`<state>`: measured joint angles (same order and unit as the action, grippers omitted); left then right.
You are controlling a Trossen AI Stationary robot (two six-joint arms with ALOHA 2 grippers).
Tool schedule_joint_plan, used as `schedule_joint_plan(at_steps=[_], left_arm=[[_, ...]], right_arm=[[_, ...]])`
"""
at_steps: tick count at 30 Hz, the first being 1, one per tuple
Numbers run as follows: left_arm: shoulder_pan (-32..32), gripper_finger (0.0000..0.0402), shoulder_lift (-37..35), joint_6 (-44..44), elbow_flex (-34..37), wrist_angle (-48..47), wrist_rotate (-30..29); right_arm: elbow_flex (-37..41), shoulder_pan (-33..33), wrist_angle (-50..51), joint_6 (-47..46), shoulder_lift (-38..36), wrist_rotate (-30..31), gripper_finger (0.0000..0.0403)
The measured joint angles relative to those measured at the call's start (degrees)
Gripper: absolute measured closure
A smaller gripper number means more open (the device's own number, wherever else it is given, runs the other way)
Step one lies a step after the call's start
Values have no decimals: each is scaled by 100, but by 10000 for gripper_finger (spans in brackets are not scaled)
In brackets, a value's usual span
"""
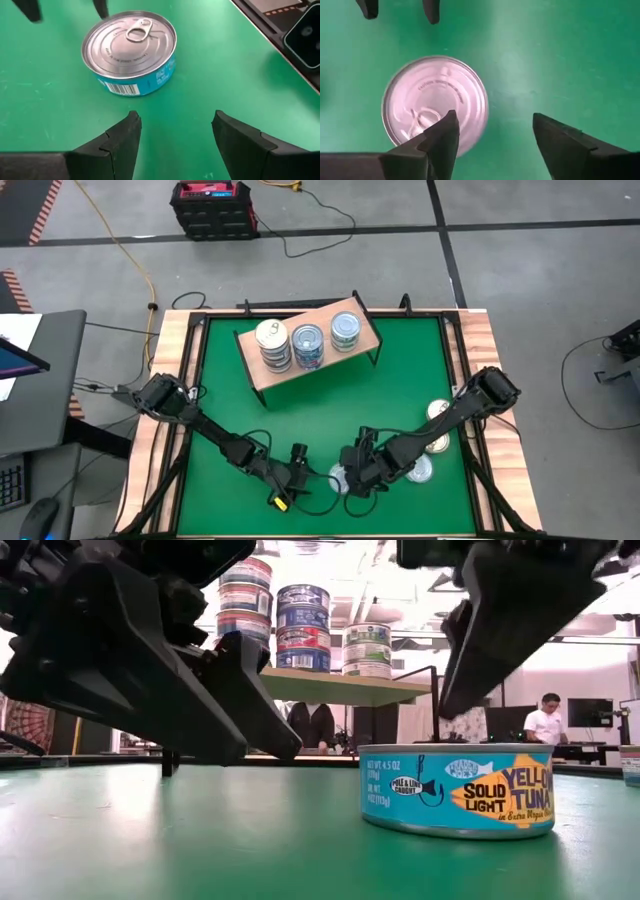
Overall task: Stack canned seafood by type on shelf
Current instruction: Stack the yellow blue tuna can on top of the blue tuna can on the shelf
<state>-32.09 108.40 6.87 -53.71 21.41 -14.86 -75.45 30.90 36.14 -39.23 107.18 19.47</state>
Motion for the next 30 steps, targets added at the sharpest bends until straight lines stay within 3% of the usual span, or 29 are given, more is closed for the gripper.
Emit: schedule_joint_plan(at_steps=[10,23,30], left_arm=[[-77,166,0,398,0,-106,-138],[-75,166,-3,422,-1,-96,-91],[-201,166,-4,339,-225,-151,-89]], right_arm=[[774,-283,-1250,-20,0,-134,138],[1029,-425,-1430,-578,-18,-122,323],[1033,-638,-1333,-731,-18,-87,376]])
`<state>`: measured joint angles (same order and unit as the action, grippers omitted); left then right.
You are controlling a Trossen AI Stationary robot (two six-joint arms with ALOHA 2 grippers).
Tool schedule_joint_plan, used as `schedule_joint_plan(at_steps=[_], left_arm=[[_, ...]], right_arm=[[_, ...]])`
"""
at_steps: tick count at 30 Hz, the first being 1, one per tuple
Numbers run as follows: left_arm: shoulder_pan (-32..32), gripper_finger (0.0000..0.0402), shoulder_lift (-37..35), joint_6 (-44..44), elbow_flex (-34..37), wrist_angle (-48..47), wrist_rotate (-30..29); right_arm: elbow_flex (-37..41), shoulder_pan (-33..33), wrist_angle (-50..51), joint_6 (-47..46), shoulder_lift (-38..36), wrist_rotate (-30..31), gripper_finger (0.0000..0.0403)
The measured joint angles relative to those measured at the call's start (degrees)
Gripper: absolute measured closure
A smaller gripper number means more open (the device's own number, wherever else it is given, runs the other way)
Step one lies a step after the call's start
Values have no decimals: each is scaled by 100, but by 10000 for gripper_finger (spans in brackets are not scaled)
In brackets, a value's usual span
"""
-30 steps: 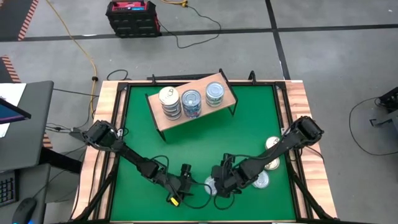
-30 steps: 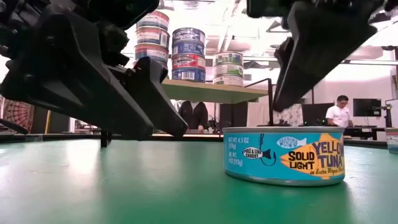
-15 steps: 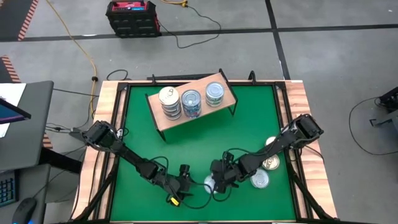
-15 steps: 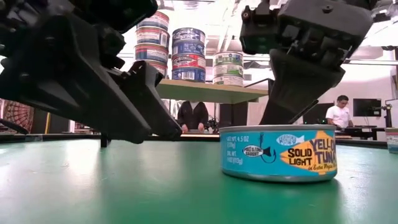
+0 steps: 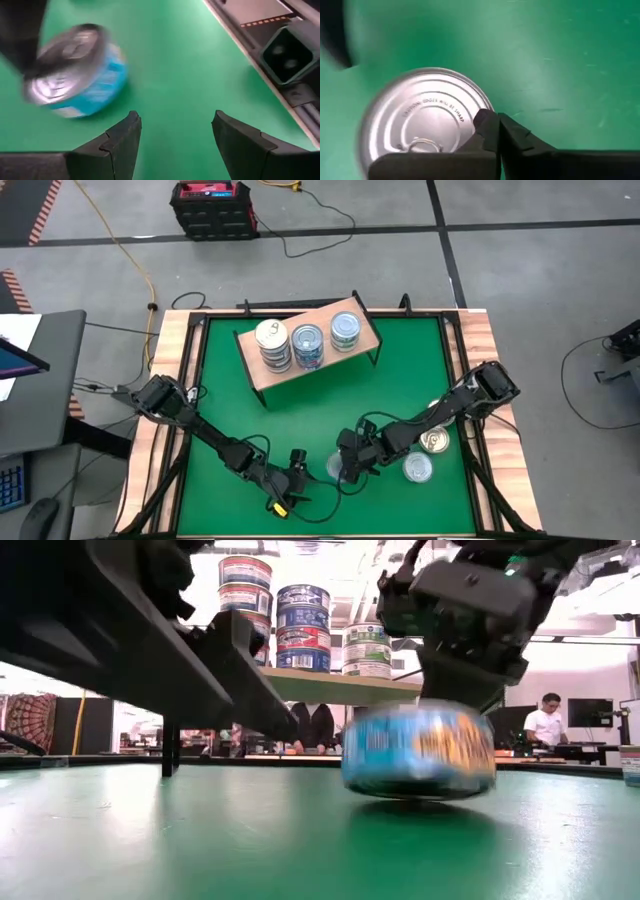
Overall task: Stack canned seafood by type on shelf
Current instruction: Stack the yellow blue tuna can on top of the blue tuna can on the shelf
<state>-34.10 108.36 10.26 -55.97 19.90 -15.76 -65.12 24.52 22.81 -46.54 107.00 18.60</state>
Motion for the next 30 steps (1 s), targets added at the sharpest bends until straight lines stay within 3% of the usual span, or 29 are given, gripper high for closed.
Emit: schedule_joint_plan(at_steps=[6,16,24,30], left_arm=[[-117,166,-4,-164,-313,-573,-153],[-130,166,-4,-277,-431,-1063,-1547],[38,166,-7,-75,-431,-1293,-1285],[-63,166,-7,-164,-431,-1165,-1629]], right_arm=[[29,-287,158,1,34,-449,382],[24,-399,70,68,33,-543,376],[16,-276,428,201,-268,-536,363],[15,-37,655,260,-911,-451,333]])
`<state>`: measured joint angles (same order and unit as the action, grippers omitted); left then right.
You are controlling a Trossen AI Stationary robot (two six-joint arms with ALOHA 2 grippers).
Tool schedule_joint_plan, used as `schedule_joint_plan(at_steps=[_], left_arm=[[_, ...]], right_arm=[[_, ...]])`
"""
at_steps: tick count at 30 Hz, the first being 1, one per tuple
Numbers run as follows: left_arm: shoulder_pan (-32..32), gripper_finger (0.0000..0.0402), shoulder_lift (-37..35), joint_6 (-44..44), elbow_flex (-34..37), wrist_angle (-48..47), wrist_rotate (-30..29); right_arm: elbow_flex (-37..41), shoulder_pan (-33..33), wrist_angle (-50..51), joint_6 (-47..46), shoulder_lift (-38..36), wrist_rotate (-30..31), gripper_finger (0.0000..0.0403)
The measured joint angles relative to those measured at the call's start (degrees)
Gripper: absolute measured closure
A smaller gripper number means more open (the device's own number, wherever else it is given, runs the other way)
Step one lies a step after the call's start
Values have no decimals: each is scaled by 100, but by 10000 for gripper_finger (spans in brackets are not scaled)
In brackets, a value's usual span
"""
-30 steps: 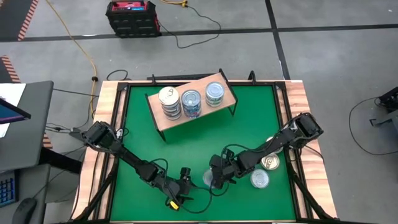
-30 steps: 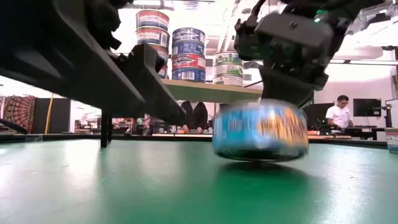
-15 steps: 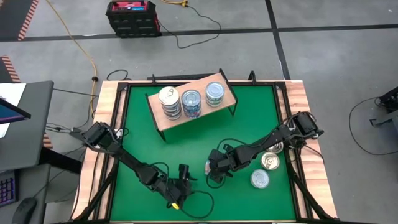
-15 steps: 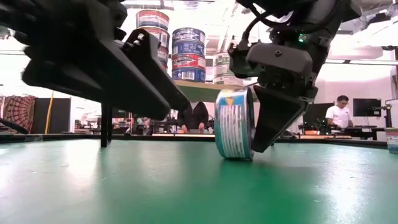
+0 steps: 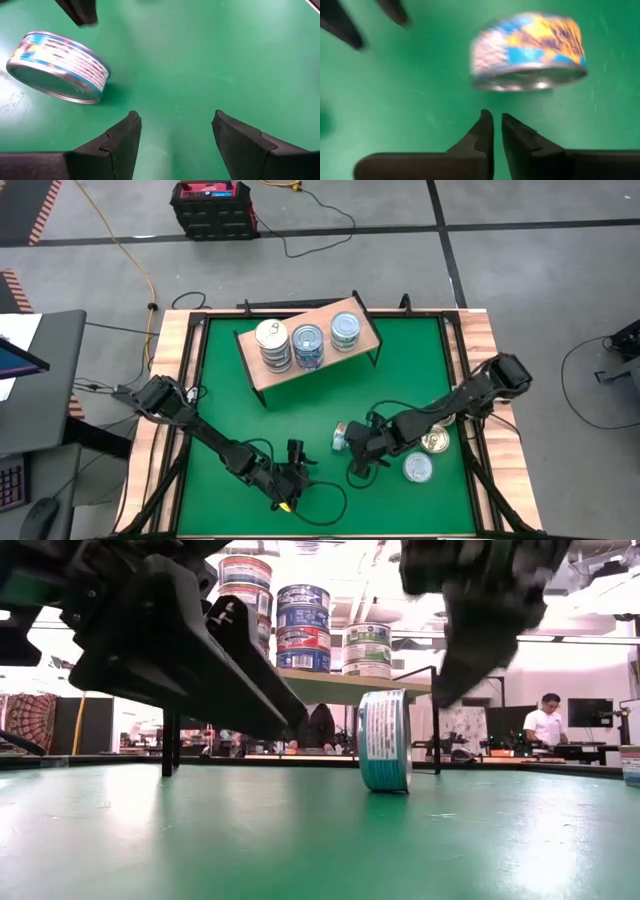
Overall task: Stack canned seafood by type on shelf
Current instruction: Stack the yellow blue tuna can on top of the blue tuna can on the shelf
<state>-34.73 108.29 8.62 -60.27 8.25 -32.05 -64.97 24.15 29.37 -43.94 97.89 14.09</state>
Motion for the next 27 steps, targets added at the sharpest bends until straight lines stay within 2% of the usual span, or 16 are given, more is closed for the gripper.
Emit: schedule_joint_plan(at_steps=[3,7,9,15,18,23,27], left_arm=[[-76,166,0,-170,60,259,166],[-415,177,-37,-860,486,1835,378],[-484,184,-189,-965,679,1944,371],[-454,199,-1000,-561,1413,1940,329],[-482,200,-1553,-420,1809,1933,357],[-682,201,-2569,-75,2506,1822,281],[-912,201,-3221,47,2981,1827,-172]], right_arm=[[-10,227,-302,165,-131,315,303],[-62,558,-689,681,-122,632,254],[-218,654,-516,872,-110,696,230],[-873,525,693,1334,-110,1013,181],[-1083,321,752,2120,-110,881,168],[-1459,-69,969,3219,-105,109,149],[-1623,-310,1241,4033,-108,8,136]])
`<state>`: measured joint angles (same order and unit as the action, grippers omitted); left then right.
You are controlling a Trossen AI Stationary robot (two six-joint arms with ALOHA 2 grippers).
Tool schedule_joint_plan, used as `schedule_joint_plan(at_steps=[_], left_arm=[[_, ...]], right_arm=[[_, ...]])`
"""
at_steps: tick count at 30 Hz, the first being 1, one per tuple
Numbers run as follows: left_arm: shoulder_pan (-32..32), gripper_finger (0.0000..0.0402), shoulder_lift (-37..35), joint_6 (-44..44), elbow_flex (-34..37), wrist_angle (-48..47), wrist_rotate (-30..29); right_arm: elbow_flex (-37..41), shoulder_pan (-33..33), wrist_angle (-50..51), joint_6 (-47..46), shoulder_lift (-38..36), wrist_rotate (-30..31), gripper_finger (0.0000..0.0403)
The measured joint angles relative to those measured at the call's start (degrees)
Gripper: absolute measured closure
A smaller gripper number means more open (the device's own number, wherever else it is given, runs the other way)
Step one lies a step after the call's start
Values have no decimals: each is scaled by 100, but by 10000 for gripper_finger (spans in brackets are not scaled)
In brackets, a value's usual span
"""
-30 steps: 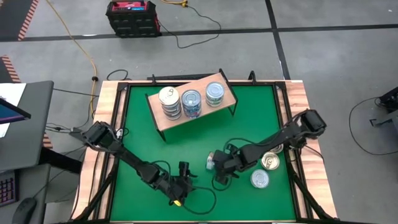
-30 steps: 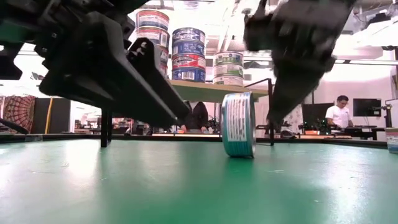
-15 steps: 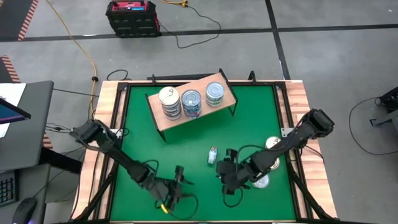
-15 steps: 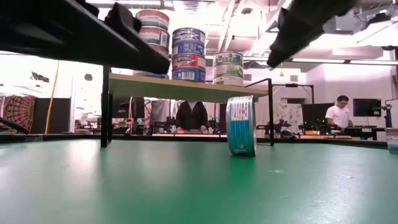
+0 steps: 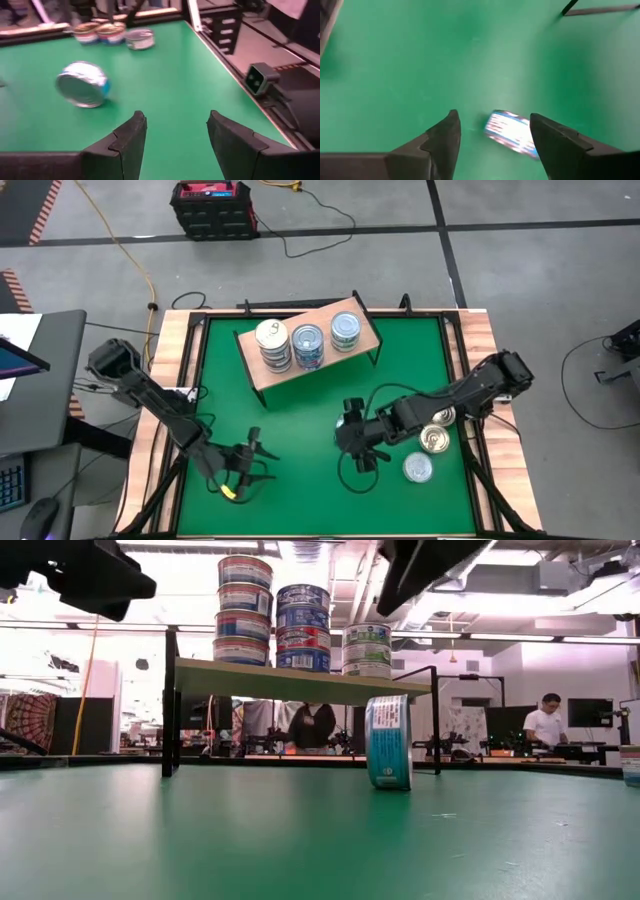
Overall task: Stack canned seafood by type on shelf
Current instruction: Stack the yellow blue tuna can on top of the blue tuna can on the shelf
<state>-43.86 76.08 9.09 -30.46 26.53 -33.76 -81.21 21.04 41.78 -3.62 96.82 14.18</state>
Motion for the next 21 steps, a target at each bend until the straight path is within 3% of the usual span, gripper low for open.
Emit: schedule_joint_plan(at_steps=[6,12,21], left_arm=[[-45,201,-606,-25,304,-22,-259],[109,201,-674,99,326,-29,-279],[199,201,-663,984,326,-405,-286]], right_arm=[[-4,-391,-113,975,79,-342,132],[-164,-789,88,1815,388,-1002,132],[-1683,-850,1589,3058,1465,-1416,132]])
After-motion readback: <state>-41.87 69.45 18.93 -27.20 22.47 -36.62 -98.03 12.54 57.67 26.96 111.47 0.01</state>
